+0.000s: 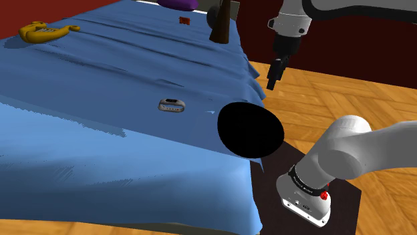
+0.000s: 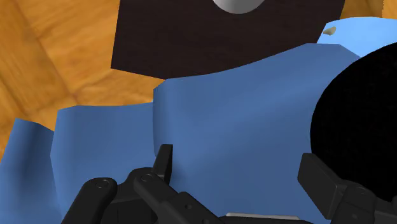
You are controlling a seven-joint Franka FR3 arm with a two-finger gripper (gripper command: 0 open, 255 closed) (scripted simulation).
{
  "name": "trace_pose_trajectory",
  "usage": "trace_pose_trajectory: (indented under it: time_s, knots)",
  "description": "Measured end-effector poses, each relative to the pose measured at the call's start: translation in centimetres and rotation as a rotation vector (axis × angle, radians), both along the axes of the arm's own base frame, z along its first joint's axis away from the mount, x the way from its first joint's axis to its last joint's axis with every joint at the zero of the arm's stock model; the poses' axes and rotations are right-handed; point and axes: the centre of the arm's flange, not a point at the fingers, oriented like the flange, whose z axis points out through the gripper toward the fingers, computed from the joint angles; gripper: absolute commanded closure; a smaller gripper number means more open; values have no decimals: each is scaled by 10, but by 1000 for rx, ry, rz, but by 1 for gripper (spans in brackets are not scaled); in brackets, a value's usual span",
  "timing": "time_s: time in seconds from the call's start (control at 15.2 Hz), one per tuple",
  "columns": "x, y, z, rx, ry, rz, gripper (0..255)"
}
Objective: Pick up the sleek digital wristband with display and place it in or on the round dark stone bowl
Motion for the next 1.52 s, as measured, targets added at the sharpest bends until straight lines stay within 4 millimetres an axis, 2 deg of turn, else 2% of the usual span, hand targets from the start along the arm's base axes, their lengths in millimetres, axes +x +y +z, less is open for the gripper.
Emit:
trace_pose_trajectory:
  time_s: [0.2,0.59,1.12,1.52]
  knots:
    - [12,10,-7,-3,-4,21,0]
    - [68,55,-24,-14,-28,121,0]
    - [134,133,-46,-30,-64,261,0]
    - [174,197,-63,-42,-89,366,0]
